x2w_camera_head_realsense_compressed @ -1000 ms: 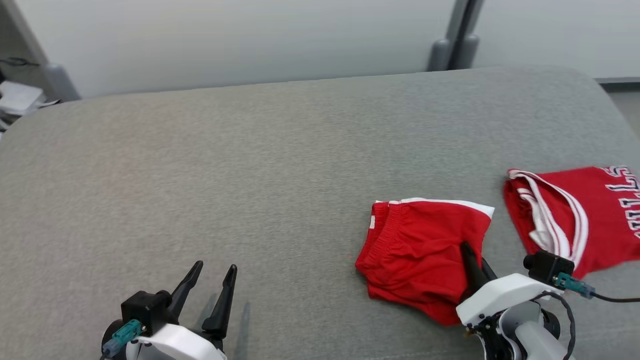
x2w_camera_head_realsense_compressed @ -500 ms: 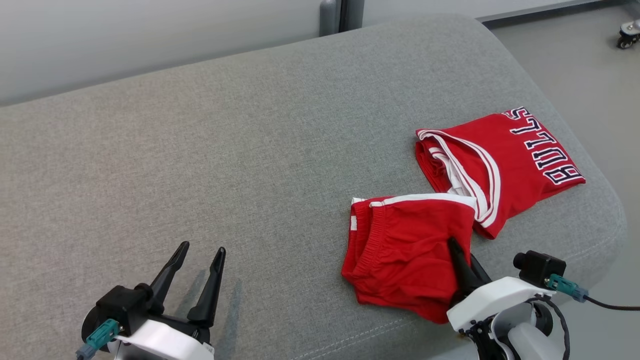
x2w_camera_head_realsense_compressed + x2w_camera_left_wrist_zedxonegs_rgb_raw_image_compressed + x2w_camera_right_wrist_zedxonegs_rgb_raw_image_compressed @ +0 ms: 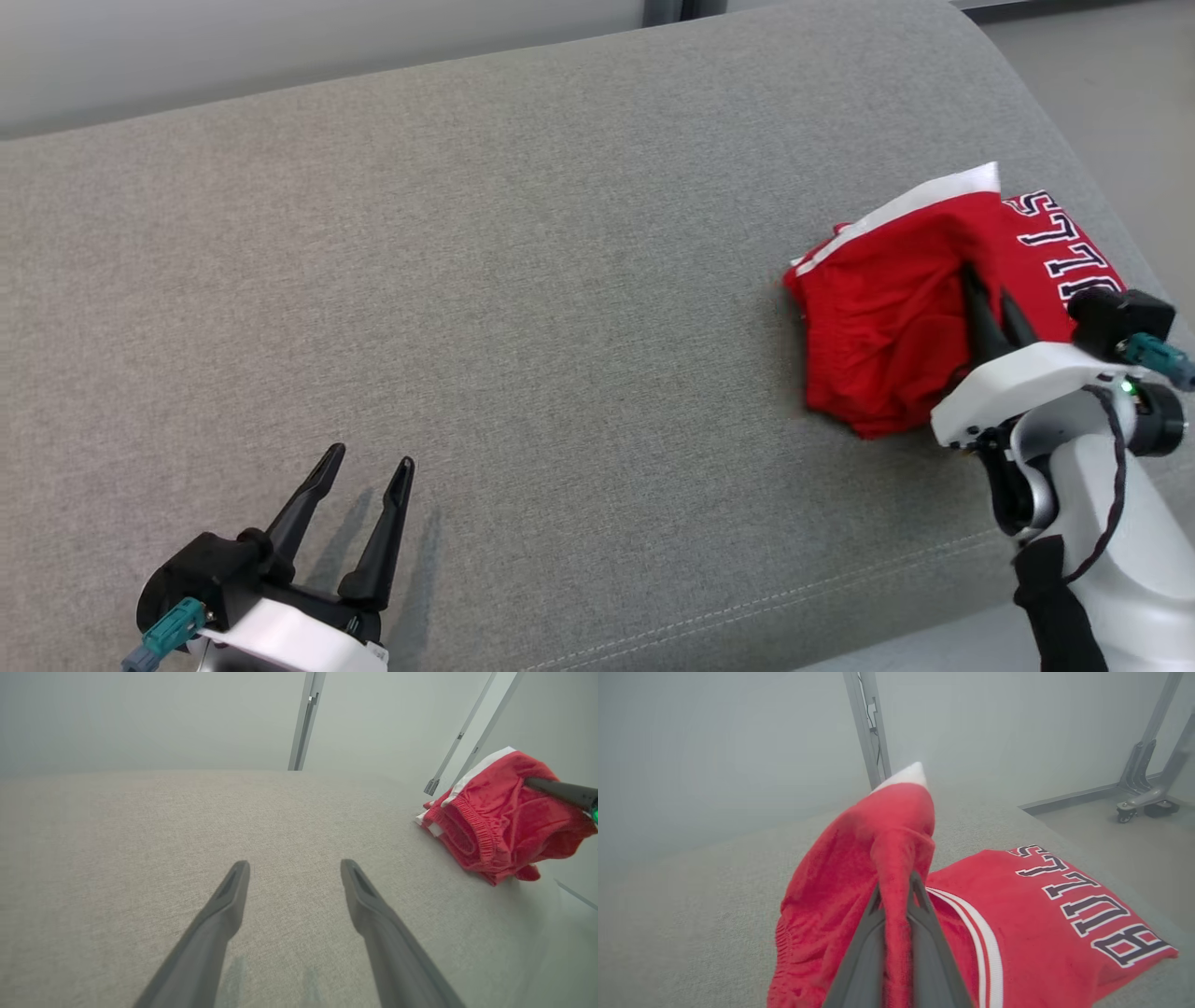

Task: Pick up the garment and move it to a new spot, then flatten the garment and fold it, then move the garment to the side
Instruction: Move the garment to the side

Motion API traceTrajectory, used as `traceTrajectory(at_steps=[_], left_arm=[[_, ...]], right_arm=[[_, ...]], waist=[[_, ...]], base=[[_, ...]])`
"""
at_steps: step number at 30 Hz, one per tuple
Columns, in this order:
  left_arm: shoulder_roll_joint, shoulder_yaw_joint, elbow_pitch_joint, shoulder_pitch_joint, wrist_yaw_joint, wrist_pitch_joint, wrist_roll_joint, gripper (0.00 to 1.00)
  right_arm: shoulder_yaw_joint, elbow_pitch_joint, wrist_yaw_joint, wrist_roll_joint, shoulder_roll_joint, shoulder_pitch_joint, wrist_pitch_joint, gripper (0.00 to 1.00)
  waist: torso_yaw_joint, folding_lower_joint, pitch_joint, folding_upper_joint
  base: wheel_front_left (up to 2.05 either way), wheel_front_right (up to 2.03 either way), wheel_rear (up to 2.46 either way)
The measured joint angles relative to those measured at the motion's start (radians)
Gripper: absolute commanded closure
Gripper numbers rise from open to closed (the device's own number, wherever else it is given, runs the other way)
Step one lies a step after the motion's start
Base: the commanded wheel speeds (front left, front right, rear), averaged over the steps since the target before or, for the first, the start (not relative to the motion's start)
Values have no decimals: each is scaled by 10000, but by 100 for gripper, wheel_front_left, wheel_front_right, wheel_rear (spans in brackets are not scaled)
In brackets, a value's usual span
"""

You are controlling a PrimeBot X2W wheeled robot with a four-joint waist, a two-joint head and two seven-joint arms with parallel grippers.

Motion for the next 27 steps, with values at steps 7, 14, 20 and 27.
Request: traceTrajectory(at_steps=[7, 14, 20, 27], left_arm=[[186, 4, -25, 1, 0, 0, -201, 0], [485, -215, -161, -2, 0, 0, -376, 0], [704, -366, -215, -30, 0, 0, -462, 0], [748, -332, -146, -36, 0, 0, -535, 0]], right_arm=[[-2071, -1170, 0, -2184, 15, -58, 1390, 100], [-3041, -1996, 6, -3233, 79, -70, 2362, 100], [-4431, -2658, 10, -4663, 92, -60, 2497, 0], [-4778, -3057, 12, -5501, 96, -60, 1992, 0]], waist=[[443, 0, 238, 1], [830, 0, 520, 0], [1202, 0, 689, 0], [1409, 0, 666, 0]], base=[[0, 0, 0], [0, 0, 0], [0, 0, 0], [0, 0, 0]])
